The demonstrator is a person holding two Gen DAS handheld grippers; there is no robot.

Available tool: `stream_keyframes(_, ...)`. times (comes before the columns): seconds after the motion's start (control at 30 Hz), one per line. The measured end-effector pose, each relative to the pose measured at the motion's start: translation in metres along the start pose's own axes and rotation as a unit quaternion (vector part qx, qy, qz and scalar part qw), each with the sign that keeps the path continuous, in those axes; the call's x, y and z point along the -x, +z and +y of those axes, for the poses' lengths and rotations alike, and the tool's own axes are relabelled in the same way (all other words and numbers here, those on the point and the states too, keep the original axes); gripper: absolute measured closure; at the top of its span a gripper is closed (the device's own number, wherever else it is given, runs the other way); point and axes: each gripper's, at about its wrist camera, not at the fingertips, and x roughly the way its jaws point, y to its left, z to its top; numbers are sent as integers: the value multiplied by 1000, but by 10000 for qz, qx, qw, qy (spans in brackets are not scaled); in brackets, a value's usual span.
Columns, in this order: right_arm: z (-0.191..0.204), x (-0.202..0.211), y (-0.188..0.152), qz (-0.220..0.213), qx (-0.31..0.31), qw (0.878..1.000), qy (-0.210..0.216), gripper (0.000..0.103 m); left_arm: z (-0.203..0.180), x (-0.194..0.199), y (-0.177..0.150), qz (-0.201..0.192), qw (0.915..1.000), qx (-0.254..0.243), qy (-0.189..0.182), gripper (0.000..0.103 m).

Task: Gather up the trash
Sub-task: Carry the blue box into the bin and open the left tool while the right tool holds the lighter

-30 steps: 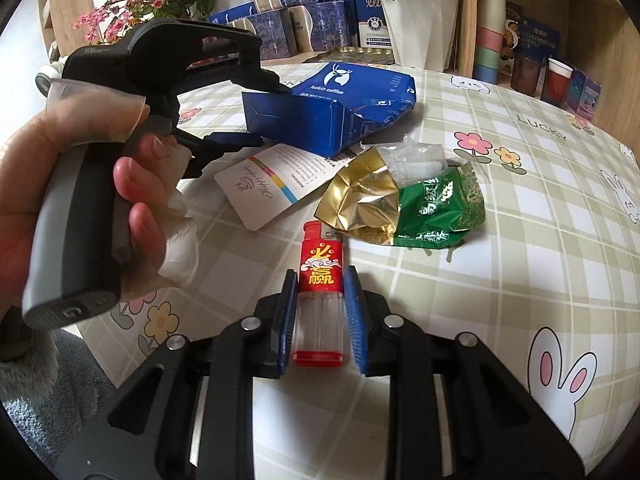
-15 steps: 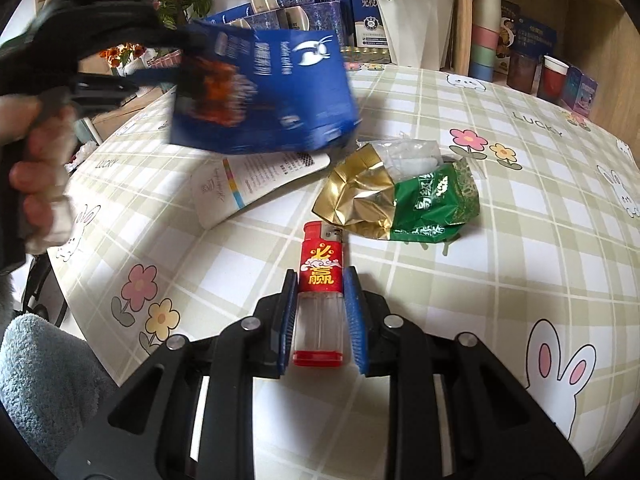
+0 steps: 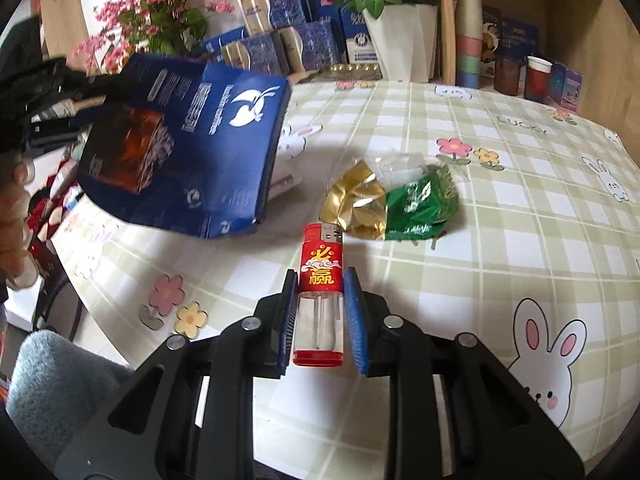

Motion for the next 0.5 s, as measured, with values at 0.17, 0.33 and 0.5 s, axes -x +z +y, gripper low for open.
stream_keyframes(0.17,2,14,1,-118,-133,9998,42,77,0,23,1,-89,10000,2,-5,64)
stream_keyframes(0.33,9,31,1,-248,-171,9995,81,77,-2,47,6,-193,9998,-13,14,64)
stream_keyframes(0.5,16,53,-2,-383,-133,9991,95,77,-7,76,4,-247,9996,-140,12,64)
